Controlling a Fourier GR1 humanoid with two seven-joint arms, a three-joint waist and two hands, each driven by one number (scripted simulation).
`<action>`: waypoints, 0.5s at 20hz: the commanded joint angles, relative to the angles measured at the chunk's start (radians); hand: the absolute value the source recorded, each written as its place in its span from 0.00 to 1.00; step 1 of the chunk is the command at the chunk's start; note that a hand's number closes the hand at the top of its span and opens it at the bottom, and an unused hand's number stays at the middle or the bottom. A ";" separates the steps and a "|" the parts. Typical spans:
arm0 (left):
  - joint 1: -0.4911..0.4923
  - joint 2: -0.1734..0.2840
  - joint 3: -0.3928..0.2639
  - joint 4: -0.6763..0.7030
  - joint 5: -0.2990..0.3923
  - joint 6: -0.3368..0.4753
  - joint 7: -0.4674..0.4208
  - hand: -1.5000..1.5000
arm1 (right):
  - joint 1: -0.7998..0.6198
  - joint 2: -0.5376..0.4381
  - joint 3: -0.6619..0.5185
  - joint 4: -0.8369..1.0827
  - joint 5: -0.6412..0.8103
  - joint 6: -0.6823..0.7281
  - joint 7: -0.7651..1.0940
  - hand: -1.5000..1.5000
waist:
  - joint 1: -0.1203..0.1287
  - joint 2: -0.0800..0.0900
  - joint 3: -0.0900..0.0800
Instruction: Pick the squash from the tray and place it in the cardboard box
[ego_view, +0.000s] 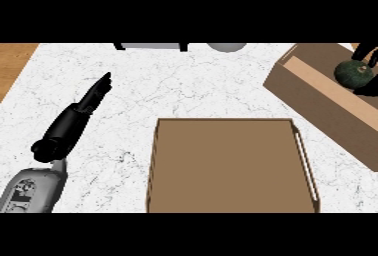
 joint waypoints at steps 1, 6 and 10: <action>-0.039 -0.004 0.004 0.015 -0.012 0.000 0.004 0.50 | -0.049 -0.031 0.014 0.117 0.003 0.101 -0.129 0.00 | 0.005 0.002 0.000; 0.019 -0.005 0.008 -0.011 -0.006 -0.010 -0.016 0.50 | -0.051 -0.019 -0.060 0.102 -0.076 0.050 -0.293 0.00 | -0.002 -0.005 0.000; -0.015 0.000 0.021 0.004 -0.002 -0.007 0.000 0.50 | -0.107 0.010 -0.328 0.134 -0.331 0.005 -0.312 0.00 | -0.015 -0.005 0.005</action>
